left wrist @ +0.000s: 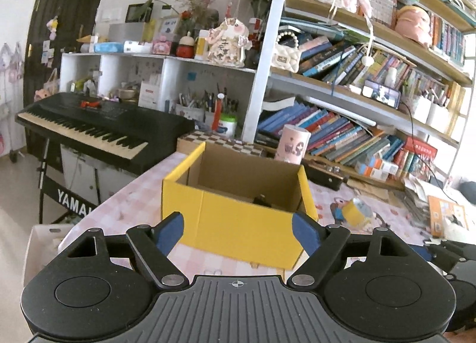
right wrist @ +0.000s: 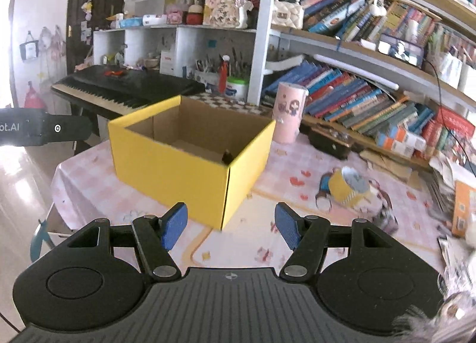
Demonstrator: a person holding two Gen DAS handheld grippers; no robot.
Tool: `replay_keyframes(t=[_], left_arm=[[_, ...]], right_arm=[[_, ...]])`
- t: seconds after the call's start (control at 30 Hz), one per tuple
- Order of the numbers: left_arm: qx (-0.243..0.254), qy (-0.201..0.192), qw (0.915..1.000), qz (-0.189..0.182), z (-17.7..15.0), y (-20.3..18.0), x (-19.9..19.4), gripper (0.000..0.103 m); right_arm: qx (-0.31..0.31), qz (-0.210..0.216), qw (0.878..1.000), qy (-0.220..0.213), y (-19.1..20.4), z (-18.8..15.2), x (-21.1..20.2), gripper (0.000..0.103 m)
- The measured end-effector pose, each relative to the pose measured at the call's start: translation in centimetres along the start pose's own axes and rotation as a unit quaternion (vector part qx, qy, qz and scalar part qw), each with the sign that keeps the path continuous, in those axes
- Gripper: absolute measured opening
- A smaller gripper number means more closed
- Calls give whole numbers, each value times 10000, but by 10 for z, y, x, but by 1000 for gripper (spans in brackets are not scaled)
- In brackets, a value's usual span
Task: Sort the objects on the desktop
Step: 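Withdraw both grippers from the yellow box back toward the desk items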
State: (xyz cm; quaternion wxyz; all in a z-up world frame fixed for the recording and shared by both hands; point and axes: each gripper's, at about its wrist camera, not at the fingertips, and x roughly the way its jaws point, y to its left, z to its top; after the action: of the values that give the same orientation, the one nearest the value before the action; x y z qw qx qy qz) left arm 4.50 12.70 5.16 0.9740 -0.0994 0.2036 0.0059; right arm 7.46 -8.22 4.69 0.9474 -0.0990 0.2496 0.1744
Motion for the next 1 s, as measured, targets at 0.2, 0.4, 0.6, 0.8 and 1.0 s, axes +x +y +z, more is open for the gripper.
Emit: replay_keyframes(t=[0.2, 0.4, 0.6, 0.8, 1.0], left_arm=[[98, 79, 9999, -14, -18, -3, -14, 82], [269, 262, 9991, -218, -30, -12, -19, 82], [428, 405, 9974, -425, -36, -24, -16, 87], [629, 517, 9937, -766, -41, -48, -7, 88], [802, 616, 9898, -1001, -43, -73, 4, 91]], right_arm=[[98, -209, 9997, 94, 12, -21, -18, 63], [220, -379, 9987, 253, 14, -35, -31, 63], [280, -529, 9976, 349, 9, -43, -39, 63], [404, -764, 9951, 480, -6, -53, -43, 64], [556, -1021, 9917, 549, -28, -60, -47, 69]])
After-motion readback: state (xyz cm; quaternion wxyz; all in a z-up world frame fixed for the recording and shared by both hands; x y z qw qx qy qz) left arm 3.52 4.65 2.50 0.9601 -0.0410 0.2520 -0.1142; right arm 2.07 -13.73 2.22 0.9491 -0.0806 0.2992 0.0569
